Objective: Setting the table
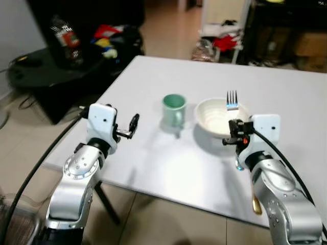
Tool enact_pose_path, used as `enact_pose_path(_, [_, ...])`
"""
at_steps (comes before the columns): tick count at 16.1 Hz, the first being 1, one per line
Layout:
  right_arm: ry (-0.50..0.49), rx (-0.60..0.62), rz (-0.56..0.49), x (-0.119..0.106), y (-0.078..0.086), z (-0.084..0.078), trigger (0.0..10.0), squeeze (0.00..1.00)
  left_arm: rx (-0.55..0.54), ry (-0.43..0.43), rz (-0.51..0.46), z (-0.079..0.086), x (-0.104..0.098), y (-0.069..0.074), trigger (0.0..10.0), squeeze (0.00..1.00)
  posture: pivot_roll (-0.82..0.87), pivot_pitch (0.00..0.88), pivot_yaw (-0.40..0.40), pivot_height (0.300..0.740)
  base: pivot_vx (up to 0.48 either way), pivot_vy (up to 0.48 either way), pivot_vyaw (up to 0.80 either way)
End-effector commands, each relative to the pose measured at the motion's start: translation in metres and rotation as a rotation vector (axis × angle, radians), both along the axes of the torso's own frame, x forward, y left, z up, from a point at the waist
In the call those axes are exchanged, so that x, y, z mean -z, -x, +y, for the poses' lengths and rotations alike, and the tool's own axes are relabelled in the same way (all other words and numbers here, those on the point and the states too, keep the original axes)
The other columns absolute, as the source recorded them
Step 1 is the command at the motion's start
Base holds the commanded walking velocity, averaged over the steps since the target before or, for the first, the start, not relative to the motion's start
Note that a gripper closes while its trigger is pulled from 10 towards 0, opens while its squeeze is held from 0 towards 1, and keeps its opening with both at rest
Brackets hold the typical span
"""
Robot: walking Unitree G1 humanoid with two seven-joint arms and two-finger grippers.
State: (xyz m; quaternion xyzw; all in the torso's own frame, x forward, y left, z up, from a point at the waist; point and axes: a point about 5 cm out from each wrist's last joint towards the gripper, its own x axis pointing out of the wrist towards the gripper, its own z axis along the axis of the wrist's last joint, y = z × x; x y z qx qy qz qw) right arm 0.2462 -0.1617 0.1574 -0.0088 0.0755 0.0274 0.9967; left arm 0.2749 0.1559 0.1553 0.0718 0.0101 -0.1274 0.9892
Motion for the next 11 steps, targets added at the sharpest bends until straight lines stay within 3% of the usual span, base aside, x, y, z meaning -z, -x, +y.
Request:
enact_pose_path(1, [0.008,0.027,-0.004,-0.0018,0.0023,-0.0063,10.0,0.00,0.027,0.001,-0.009,-0.0064,-0.0034,-0.0018,10.0,0.00,0.03,0.000,0.079,0.740,0.345,0.000,0.00])
enact_pose_path(3, [0.008,0.027,-0.003,-0.0018,0.0020,-0.0060,10.0,0.00,0.029,-0.001,-0.010,-0.0073,-0.0038,-0.0022,10.0,0.00,0.04,0.000,0.078,0.740,0.345,0.000,0.00])
enact_pose_path(8, [-0.001,0.035,0.006,0.0003,0.0031,-0.0054,10.0,0.00,0.044,-0.017,-0.006,-0.0110,-0.0038,-0.0029,10.0,0.00,0.03,0.000,0.086,0.740,0.000,0.000,0.00])
enact_pose_path(11, [-0.016,0.039,0.004,0.0008,0.0039,-0.0049,10.0,0.00,0.052,-0.021,-0.007,-0.0100,-0.0047,-0.0029,10.0,0.00,0.04,0.000,0.091,0.740,0.000,0.341,-0.73])
